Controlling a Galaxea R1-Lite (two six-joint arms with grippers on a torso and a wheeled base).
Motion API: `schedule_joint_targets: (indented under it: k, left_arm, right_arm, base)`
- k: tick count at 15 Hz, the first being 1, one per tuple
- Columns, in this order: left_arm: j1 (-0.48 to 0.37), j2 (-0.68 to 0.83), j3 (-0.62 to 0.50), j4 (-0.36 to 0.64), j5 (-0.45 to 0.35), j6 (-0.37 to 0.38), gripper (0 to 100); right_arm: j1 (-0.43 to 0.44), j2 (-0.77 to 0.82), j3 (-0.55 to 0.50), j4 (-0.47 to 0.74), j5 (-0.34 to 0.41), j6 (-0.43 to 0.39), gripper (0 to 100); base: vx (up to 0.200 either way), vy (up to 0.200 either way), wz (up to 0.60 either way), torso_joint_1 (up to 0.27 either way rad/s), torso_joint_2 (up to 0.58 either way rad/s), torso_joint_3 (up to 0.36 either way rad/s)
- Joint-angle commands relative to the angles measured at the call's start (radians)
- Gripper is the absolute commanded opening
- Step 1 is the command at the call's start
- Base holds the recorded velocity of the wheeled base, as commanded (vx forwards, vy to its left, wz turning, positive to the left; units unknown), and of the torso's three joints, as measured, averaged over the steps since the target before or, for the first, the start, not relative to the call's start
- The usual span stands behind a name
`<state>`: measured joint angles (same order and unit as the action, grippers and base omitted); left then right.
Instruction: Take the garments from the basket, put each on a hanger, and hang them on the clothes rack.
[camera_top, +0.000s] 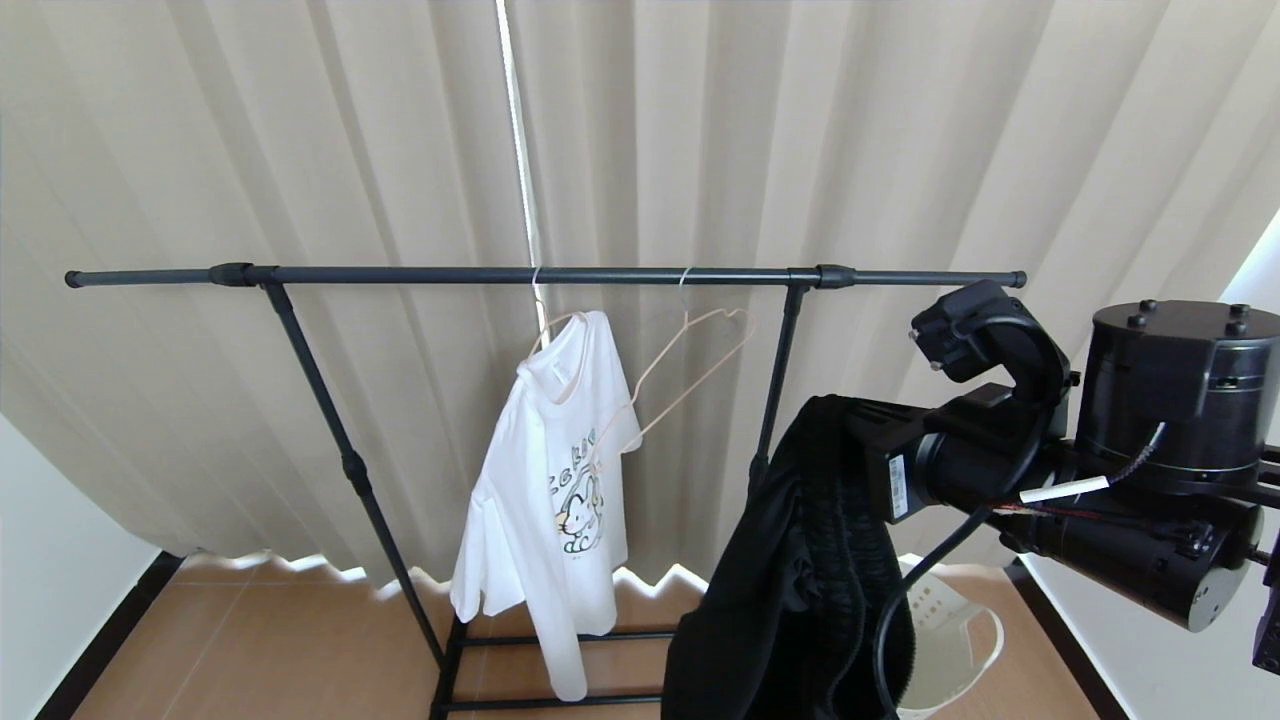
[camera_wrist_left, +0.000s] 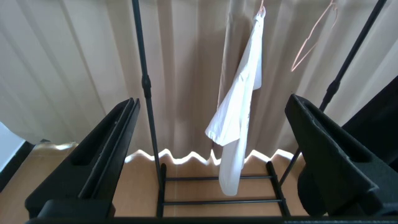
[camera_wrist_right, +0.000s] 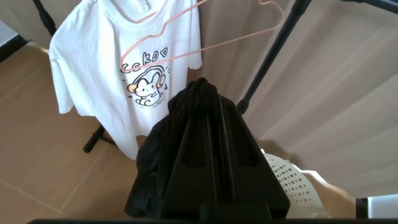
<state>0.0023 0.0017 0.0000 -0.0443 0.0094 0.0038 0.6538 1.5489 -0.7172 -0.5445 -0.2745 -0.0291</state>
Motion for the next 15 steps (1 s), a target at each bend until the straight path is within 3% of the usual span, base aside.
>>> schedule_joint_targets:
  k: [1, 15]
  left_arm:
    - [0.001, 0.000, 0.000, 0.001, 0.000, 0.001, 100]
    - [0.001, 0.001, 0.000, 0.000, 0.008, -0.010, 100]
  right_arm:
    - [0.001, 0.010, 0.002, 0.000, -0.005, 0.000, 0]
    - [0.018, 0.005, -0.013, -0.002, -0.019, 0.002, 0]
  base:
    - [0.000, 0.000, 0.00, 0.000, 0.00, 0.000]
    - [0.000, 0.000, 0.00, 0.000, 0.00, 0.000]
